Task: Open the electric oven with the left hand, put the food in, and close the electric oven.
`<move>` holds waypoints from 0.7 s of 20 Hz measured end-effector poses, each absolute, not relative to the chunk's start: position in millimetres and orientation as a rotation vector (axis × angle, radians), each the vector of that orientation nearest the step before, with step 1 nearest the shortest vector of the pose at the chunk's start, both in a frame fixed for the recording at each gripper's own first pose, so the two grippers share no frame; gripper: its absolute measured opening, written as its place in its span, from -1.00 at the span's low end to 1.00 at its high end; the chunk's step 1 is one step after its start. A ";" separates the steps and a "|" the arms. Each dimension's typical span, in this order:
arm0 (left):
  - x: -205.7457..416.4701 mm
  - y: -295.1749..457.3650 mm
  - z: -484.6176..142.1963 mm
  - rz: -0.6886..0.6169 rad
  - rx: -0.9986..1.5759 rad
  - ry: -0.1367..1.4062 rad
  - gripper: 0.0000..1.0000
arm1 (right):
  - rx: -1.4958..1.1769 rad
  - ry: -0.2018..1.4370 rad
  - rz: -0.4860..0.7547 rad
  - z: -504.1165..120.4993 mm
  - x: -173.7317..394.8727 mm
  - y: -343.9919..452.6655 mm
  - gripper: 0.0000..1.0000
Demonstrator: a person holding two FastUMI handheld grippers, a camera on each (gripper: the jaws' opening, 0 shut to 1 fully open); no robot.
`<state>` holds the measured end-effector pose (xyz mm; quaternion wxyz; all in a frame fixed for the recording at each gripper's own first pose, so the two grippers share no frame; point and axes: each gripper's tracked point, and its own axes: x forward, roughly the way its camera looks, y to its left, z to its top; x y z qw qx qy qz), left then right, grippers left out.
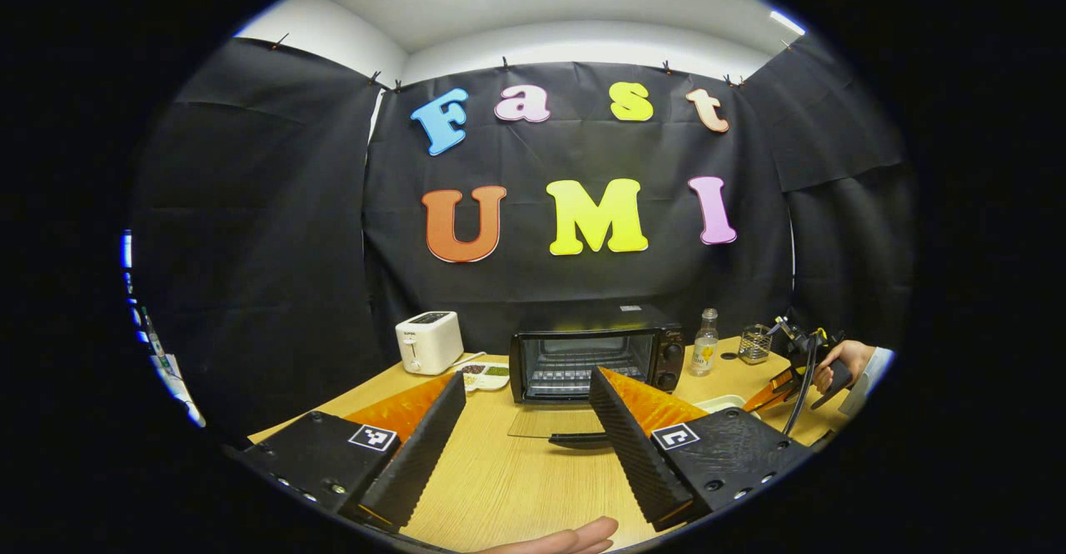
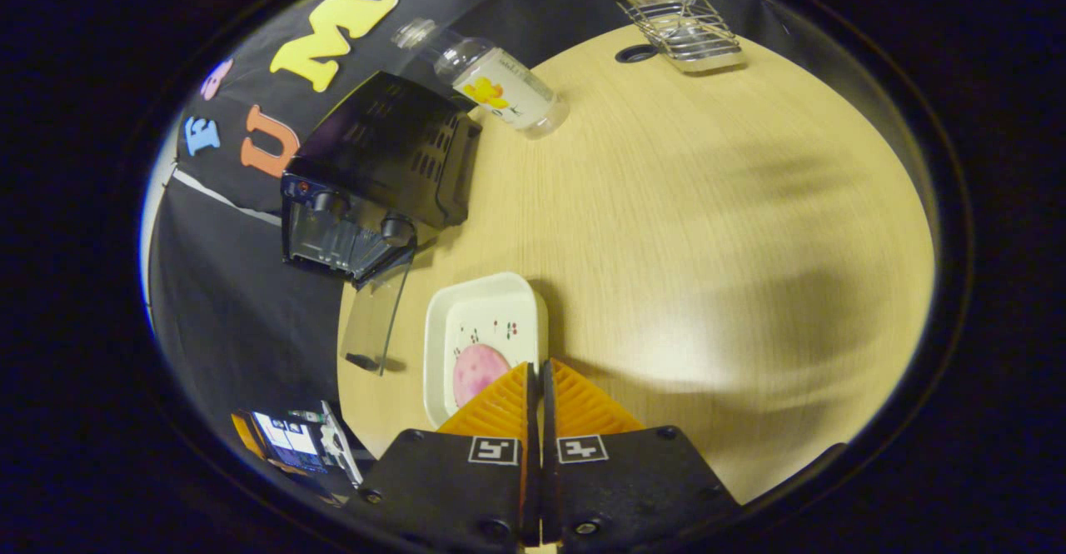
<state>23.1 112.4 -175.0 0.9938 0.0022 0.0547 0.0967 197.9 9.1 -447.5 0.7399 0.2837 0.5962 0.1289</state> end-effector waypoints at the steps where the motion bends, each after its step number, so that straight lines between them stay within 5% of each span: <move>1: 20.6 112.5 -176.9 0.193 -0.003 0.117 0.90 | 0.635 1.303 0.277 -445.1 197.5 7.7 -0.92; 14: 6.8 118.7 -182.8 0.172 -0.007 0.134 0.90 | 0.651 1.205 0.294 -380.8 199.4 26.7 -0.98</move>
